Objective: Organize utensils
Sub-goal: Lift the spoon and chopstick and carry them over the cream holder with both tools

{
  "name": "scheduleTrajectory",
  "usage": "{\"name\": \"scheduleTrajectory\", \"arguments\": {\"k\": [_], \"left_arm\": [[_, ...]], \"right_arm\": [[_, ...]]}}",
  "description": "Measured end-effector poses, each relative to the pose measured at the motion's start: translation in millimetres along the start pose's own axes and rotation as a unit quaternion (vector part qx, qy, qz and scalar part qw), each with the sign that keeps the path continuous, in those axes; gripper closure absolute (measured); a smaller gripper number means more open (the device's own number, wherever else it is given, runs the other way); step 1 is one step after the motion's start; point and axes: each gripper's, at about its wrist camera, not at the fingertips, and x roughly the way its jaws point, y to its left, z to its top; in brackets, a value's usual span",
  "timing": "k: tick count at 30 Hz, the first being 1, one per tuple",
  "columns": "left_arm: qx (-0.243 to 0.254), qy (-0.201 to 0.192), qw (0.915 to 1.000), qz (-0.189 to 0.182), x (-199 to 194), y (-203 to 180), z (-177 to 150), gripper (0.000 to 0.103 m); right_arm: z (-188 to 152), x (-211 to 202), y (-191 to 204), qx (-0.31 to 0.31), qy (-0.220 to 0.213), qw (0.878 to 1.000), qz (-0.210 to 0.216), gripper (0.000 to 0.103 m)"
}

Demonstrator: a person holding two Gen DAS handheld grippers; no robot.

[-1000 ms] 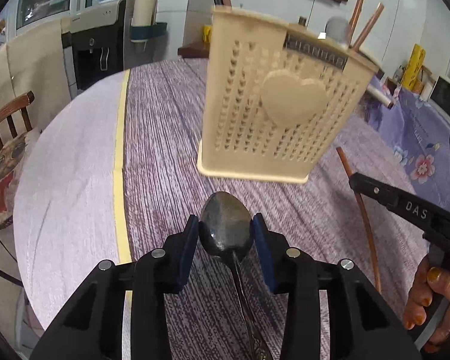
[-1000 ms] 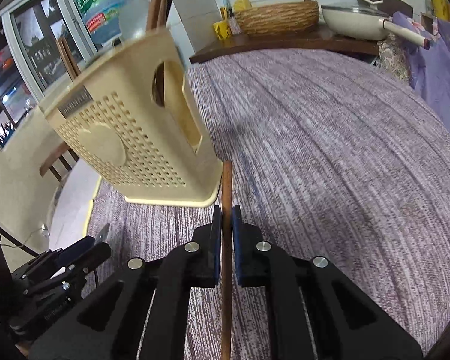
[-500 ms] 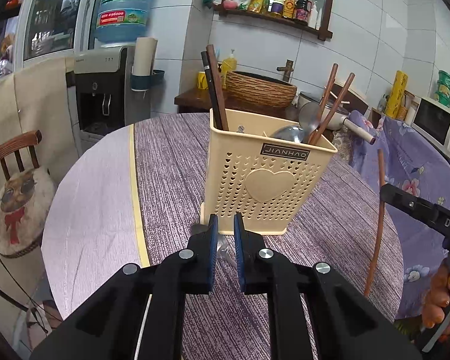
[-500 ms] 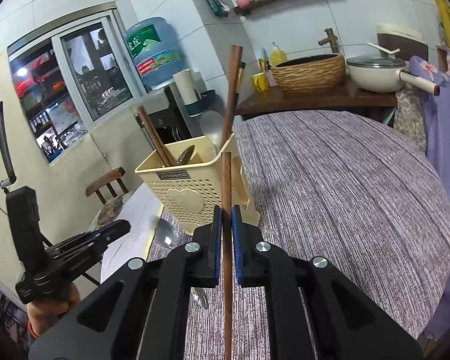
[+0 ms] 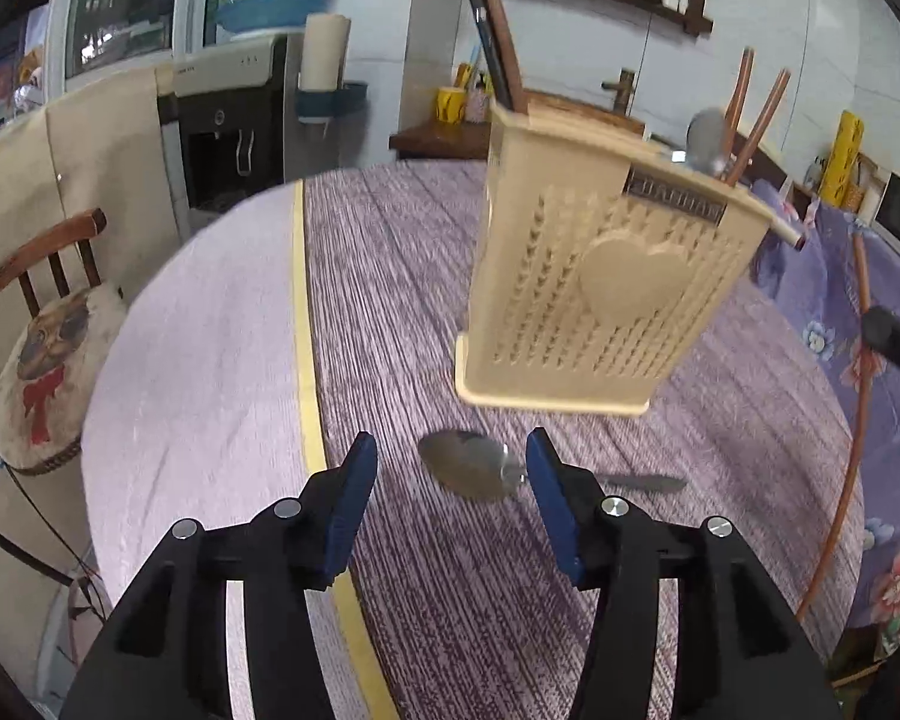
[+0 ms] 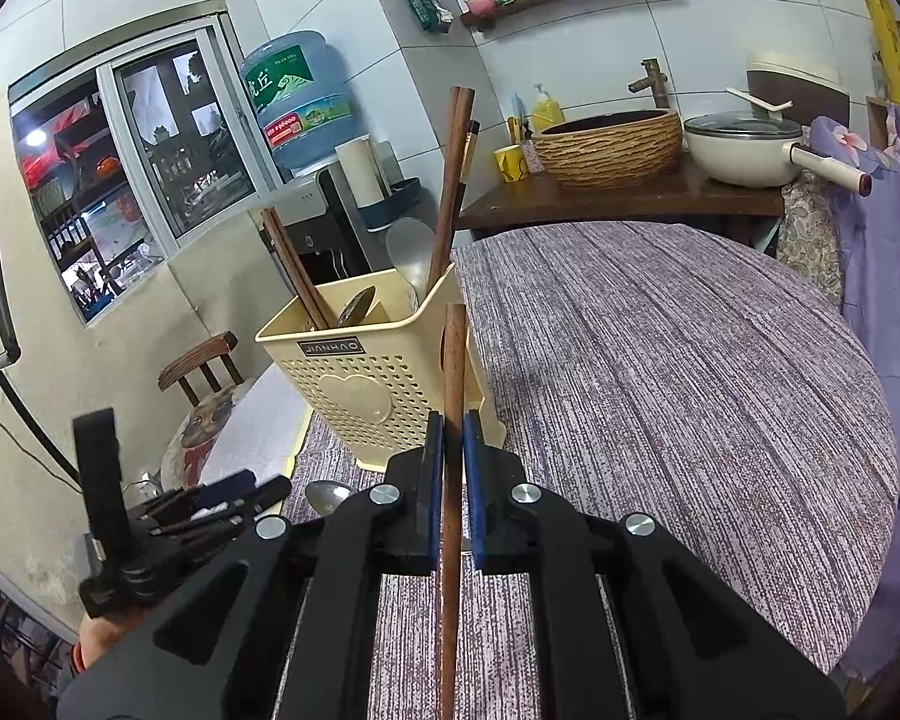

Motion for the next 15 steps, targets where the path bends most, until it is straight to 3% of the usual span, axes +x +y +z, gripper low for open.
{"name": "scheduleTrajectory", "arguments": {"k": [3, 8, 13, 15], "left_arm": [[-0.012, 0.021, 0.9997, -0.006, 13.6, 3.4, -6.3, 0.055], [-0.078, 0.04, 0.9952, -0.044, 37.1, 24.4, -4.8, 0.057], [-0.092, 0.046, 0.9932, -0.055, 47.4, 31.9, 1.4, 0.079], [-0.09, 0.052, 0.9926, -0.062, 51.1, 31.2, 3.5, 0.083]], "right_arm": [[-0.5, 0.9, -1.1, 0.002, 0.0, 1.0, 0.0, 0.095], [-1.6, 1.4, -2.1, 0.004, 0.002, 1.0, 0.0, 0.095], [-2.6, 3.6, -2.8, 0.006, 0.003, 1.0, 0.0, 0.095], [-3.0, 4.5, -2.8, 0.006, 0.004, 1.0, 0.001, 0.095]]}}
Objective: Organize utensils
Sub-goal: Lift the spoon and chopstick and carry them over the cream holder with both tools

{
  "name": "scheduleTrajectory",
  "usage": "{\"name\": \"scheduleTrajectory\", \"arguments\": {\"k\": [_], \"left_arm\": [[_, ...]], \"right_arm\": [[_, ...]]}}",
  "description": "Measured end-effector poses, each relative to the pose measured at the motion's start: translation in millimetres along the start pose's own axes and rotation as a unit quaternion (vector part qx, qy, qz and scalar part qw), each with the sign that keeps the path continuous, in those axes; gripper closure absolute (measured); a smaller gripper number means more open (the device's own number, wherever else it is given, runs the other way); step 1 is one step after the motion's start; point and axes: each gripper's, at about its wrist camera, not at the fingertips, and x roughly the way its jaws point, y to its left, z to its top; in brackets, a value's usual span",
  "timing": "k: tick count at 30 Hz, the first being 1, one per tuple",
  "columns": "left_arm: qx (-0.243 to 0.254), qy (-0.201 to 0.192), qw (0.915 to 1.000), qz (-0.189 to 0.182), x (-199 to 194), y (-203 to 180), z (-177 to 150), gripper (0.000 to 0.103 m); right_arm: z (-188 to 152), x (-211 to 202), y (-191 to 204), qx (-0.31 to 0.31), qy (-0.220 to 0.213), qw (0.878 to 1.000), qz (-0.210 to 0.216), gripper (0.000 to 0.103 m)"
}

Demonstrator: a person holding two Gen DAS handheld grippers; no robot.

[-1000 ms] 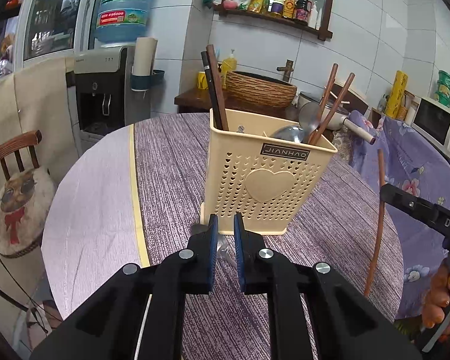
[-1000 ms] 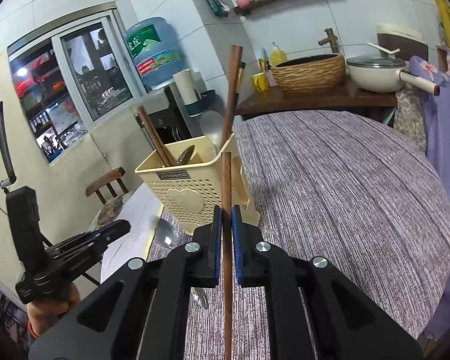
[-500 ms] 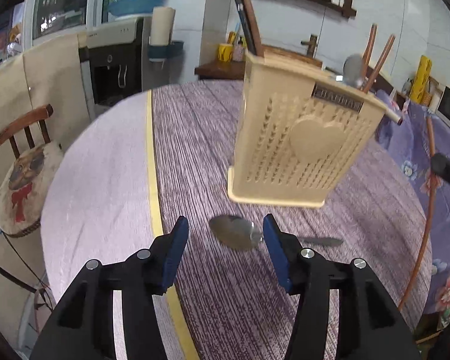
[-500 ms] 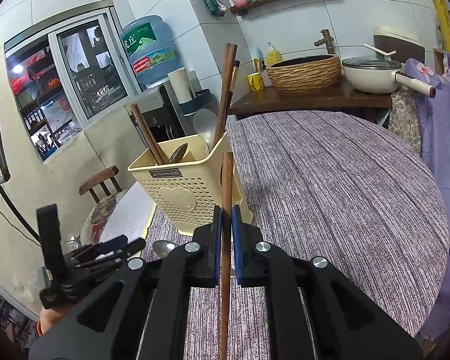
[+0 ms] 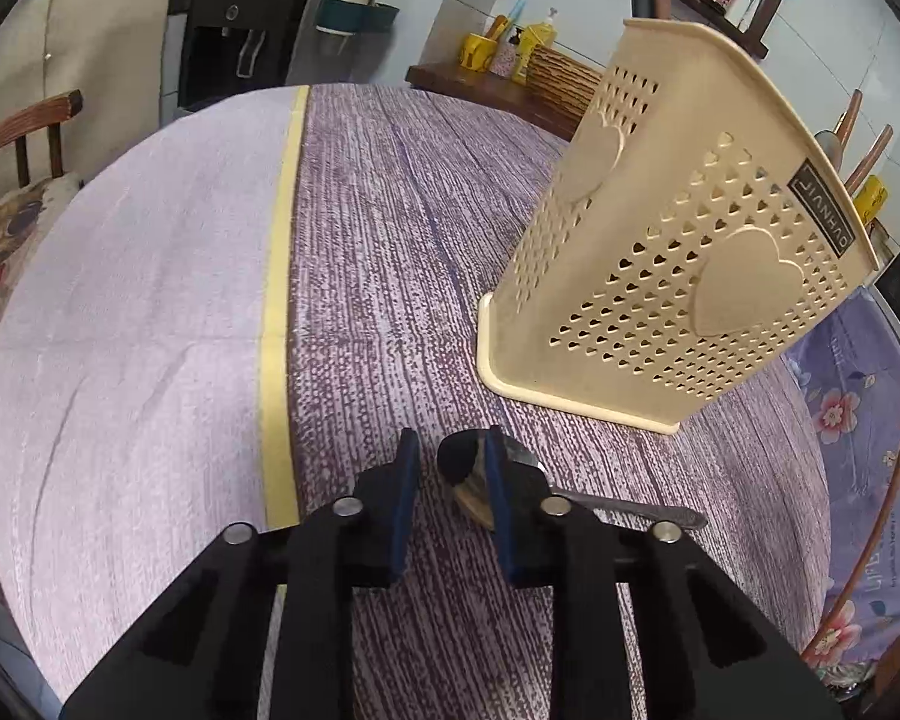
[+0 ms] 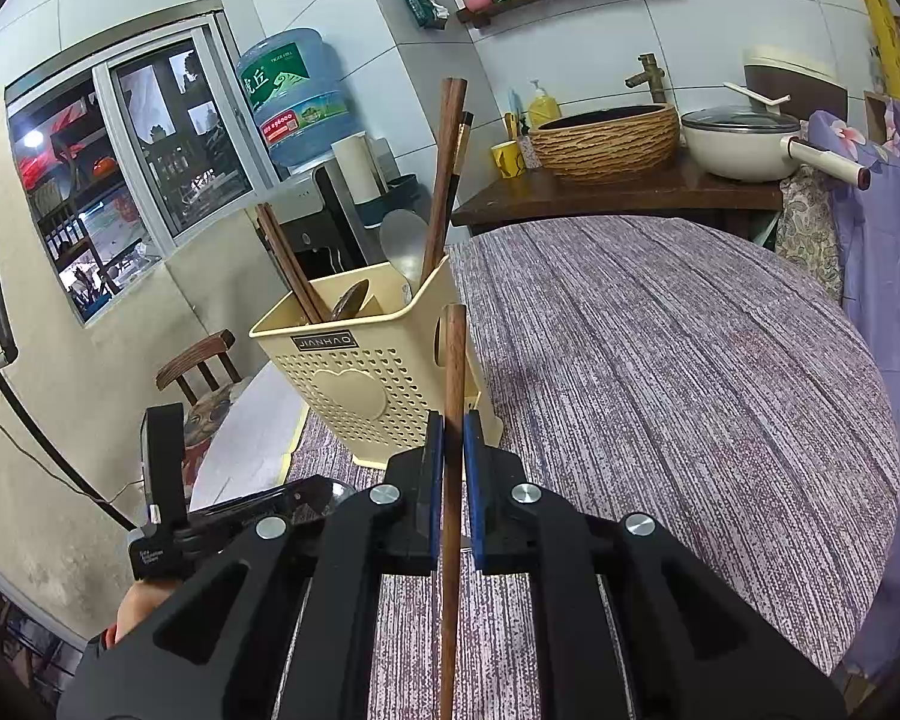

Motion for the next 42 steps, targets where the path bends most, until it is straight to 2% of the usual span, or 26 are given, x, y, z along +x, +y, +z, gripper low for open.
{"name": "scheduleTrajectory", "arguments": {"k": [3, 6, 12, 15, 23, 29, 33, 39, 42], "left_arm": [[0.01, 0.006, 0.9999, 0.0, 3.1, -4.6, 0.3, 0.091], [0.015, 0.001, 0.9999, 0.0, -1.5, -8.3, -0.3, 0.092], [0.057, -0.037, 0.9976, 0.007, -30.6, -25.7, 6.8, 0.096], [0.098, -0.062, 0.9931, 0.013, -52.8, -40.0, 13.9, 0.097], [0.171, -0.116, 0.978, 0.03, -97.0, -60.8, 30.1, 0.099], [0.187, -0.141, 0.9716, 0.03, -114.9, -68.0, 38.5, 0.099], [0.193, -0.15, 0.9695, 0.016, -129.4, -71.2, 43.6, 0.099], [0.209, -0.183, 0.9606, 0.0, -164.2, -81.0, 61.3, 0.099], [0.223, -0.209, 0.9523, 0.007, -183.6, -90.4, 75.1, 0.099]], "right_arm": [[-0.3, 0.6, 1.2, -0.001, 0.0, 1.0, 0.0, 0.095], [0.2, 0.0, 1.8, -0.002, -0.001, 1.0, 0.001, 0.095], [2.7, -7.4, 5.1, -0.005, -0.013, 1.0, 0.018, 0.095], [5.1, -14.7, 6.3, -0.011, -0.024, 0.999, 0.03, 0.095], [12.4, -30.2, 19.4, -0.037, -0.044, 0.997, 0.059, 0.095], [18.9, -36.8, 34.1, -0.063, -0.058, 0.994, 0.065, 0.095], [30.1, -43.7, 41.9, -0.073, -0.072, 0.992, 0.07, 0.095], [58.4, -55.4, 61.6, -0.105, -0.093, 0.987, 0.081, 0.095], [79.6, -61.4, 71.9, -0.118, -0.104, 0.984, 0.086, 0.095]]}}
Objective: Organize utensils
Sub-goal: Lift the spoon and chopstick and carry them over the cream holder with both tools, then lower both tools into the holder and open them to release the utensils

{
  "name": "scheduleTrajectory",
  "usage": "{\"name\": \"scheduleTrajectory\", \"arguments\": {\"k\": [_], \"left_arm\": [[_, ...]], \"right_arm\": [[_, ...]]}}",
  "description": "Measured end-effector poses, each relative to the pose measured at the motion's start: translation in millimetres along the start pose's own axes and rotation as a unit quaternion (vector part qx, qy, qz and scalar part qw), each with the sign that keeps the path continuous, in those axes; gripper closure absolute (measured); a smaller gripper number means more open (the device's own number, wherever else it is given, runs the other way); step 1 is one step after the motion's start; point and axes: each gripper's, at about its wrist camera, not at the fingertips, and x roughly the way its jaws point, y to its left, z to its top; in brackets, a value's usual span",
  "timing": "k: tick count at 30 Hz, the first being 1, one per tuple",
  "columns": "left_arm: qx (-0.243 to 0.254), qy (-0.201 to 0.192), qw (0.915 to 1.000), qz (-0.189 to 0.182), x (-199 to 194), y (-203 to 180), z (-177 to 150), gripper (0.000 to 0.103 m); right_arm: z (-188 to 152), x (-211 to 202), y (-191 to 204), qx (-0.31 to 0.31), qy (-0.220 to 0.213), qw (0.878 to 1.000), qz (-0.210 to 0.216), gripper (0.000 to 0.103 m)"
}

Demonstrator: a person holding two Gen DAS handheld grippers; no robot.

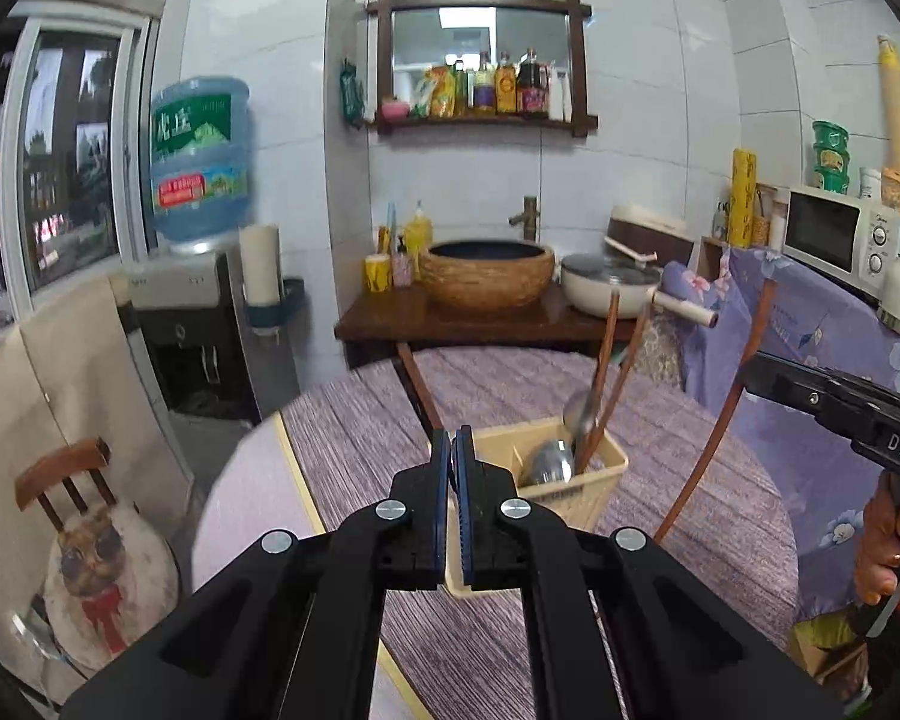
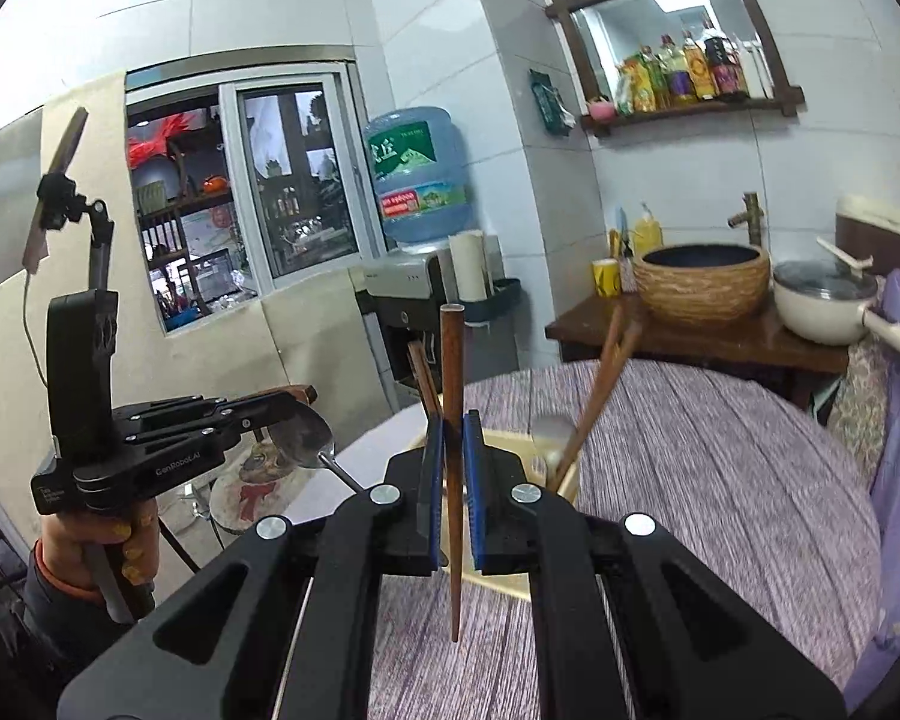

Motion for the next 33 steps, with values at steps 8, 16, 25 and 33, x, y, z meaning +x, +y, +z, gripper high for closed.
{"name": "scheduleTrajectory", "arguments": {"k": [8, 16, 25, 33], "left_arm": [[0.034, -0.036, 0.9981, 0.037, 6.3, -7.5, 56.2, 0.099], [0.068, 0.021, 0.9963, 0.047, 52.1, -16.8, 39.4, 0.099], [0.118, 0.049, 0.9877, 0.09, 80.4, -24.8, 18.1, 0.099], [0.124, 0.058, 0.9863, 0.092, 78.6, -13.2, 32.9, 0.099]], "right_arm": [[73.5, -1.3, 14.3, -0.051, -0.063, 0.996, -0.031, 0.095], [57.7, 34.6, -6.8, -0.044, -0.04, 0.996, -0.064, 0.095], [19.8, 74.4, -23.0, -0.021, 0.014, 0.997, -0.068, 0.095], [12.7, 82.3, -29.0, -0.009, 0.024, 0.997, -0.068, 0.095]]}}
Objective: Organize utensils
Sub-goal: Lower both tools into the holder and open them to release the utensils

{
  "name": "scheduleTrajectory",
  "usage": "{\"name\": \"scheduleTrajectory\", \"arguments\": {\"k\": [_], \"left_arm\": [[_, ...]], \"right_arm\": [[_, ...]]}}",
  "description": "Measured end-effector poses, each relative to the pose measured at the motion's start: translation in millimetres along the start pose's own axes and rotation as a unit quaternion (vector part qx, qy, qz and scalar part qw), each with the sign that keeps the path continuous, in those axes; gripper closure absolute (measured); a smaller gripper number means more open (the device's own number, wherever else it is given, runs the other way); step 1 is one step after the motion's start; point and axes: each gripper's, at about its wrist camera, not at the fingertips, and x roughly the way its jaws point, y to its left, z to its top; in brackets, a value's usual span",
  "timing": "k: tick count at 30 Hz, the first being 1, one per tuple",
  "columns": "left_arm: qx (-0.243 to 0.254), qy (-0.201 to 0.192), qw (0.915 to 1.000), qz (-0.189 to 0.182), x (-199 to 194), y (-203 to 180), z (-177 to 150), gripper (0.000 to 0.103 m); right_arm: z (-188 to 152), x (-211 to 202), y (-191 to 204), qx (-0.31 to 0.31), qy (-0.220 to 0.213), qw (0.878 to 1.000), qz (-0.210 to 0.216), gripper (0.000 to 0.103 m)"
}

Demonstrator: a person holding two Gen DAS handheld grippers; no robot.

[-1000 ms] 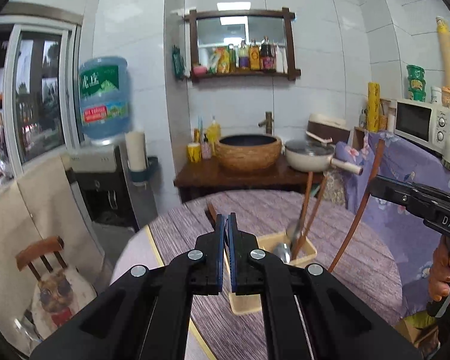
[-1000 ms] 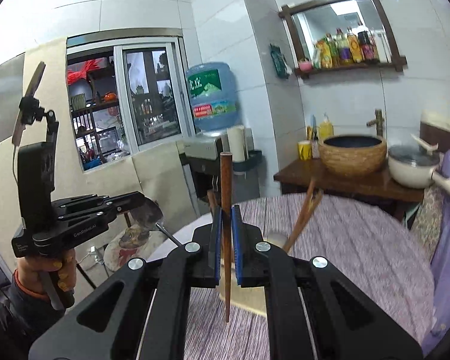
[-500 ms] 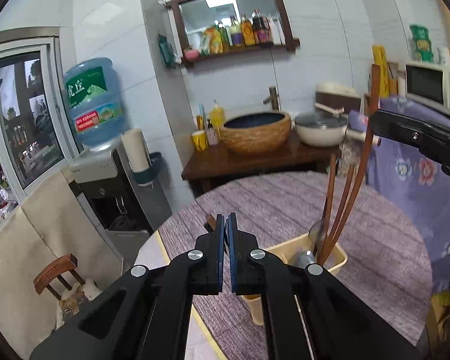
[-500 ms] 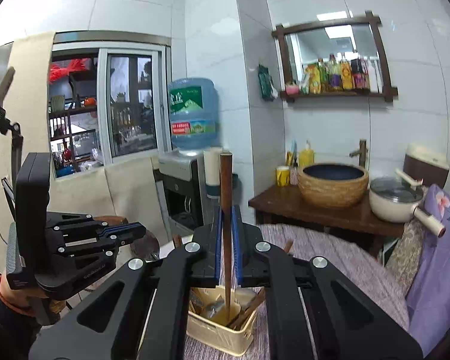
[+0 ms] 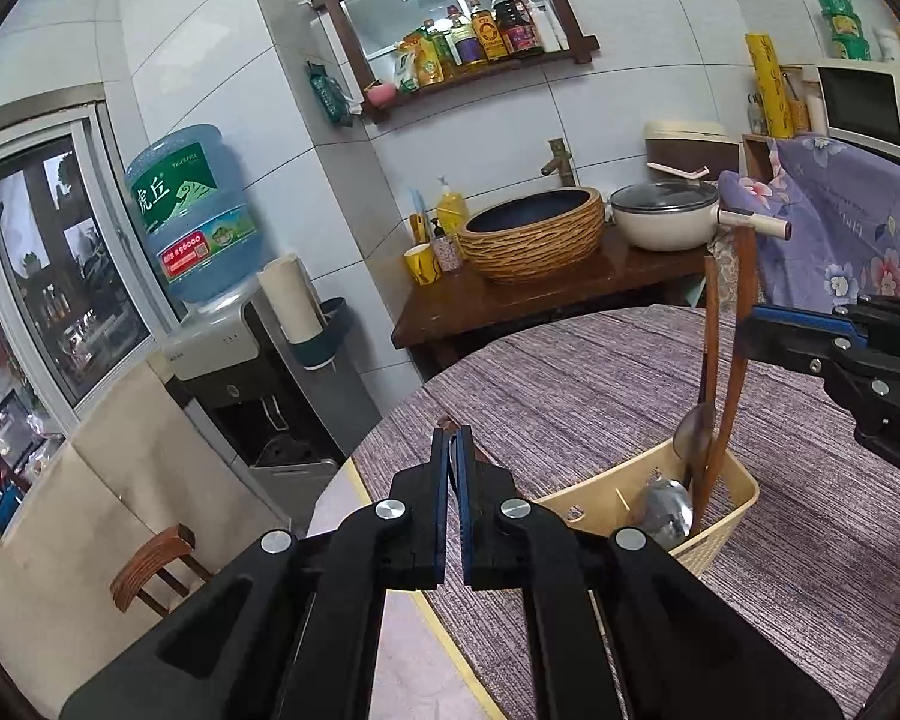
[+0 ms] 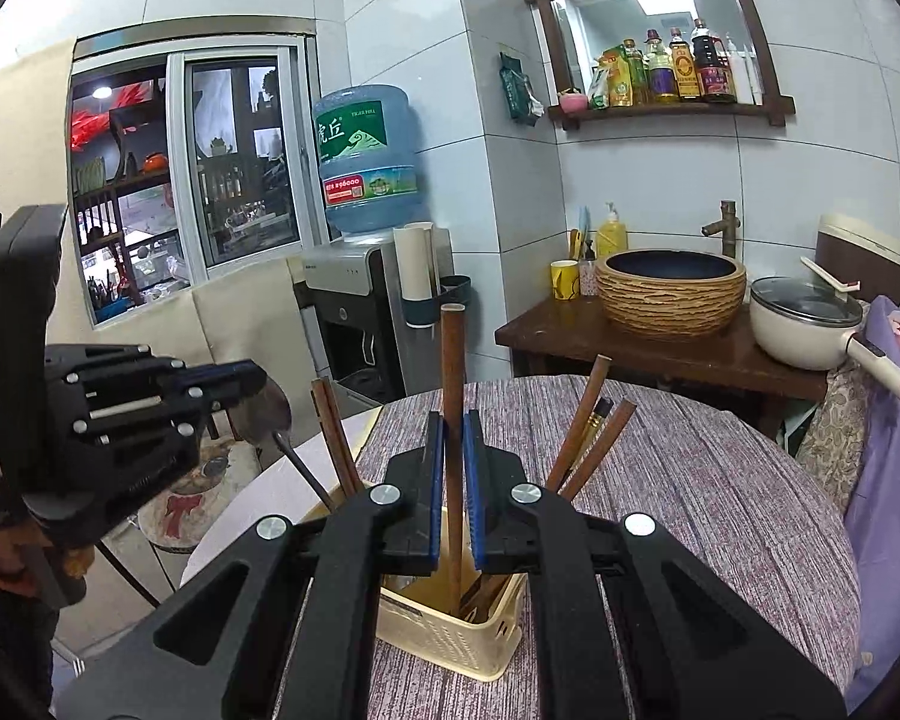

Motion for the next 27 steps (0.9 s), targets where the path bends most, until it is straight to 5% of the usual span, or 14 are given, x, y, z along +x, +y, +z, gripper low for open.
{"name": "scheduleTrajectory", "arguments": {"k": [6, 17, 18, 21, 23, 25, 26, 27], "left_arm": [[0.012, 0.023, 0.9995, -0.021, 17.3, -15.9, -8.0, 0.099], [-0.04, 0.048, 0.995, -0.078, 46.9, -36.0, -39.5, 0.097], [-0.044, 0.046, 0.9948, -0.08, 45.6, -36.8, -41.6, 0.091], [-0.065, 0.03, 0.9947, -0.074, 35.5, -33.7, -47.3, 0.045], [-0.085, 0.01, 0.9934, -0.077, 24.0, -28.6, -52.0, 0.037], [-0.1, -0.001, 0.9922, -0.074, 13.6, -25.4, -57.8, 0.032], [-0.109, -0.009, 0.9915, -0.071, 8.1, -23.8, -61.6, 0.029], [-0.118, -0.016, 0.9906, -0.067, 2.3, -22.4, -66.0, 0.022]], "right_arm": [[-4.7, 7.2, 0.8, 0.002, 0.011, 1.0, 0.003, 0.095], [-20.7, 18.5, -5.5, 0.011, 0.027, 1.0, -0.003, 0.095], [-21.3, 18.6, -6.2, 0.013, 0.026, 1.0, -0.002, 0.095], [-23.4, 15.6, -7.7, 0.013, 0.019, 1.0, -0.002, 0.095], [-25.1, 10.2, -5.1, 0.002, 0.01, 1.0, -0.009, 0.092], [-28.1, -0.2, -1.8, -0.009, -0.006, 1.0, -0.019, 0.07], [-28.9, -4.8, -0.6, -0.011, -0.014, 1.0, -0.022, 0.048], [-31.2, -14.1, 1.5, -0.015, -0.029, 0.999, -0.029, 0.038]]}}
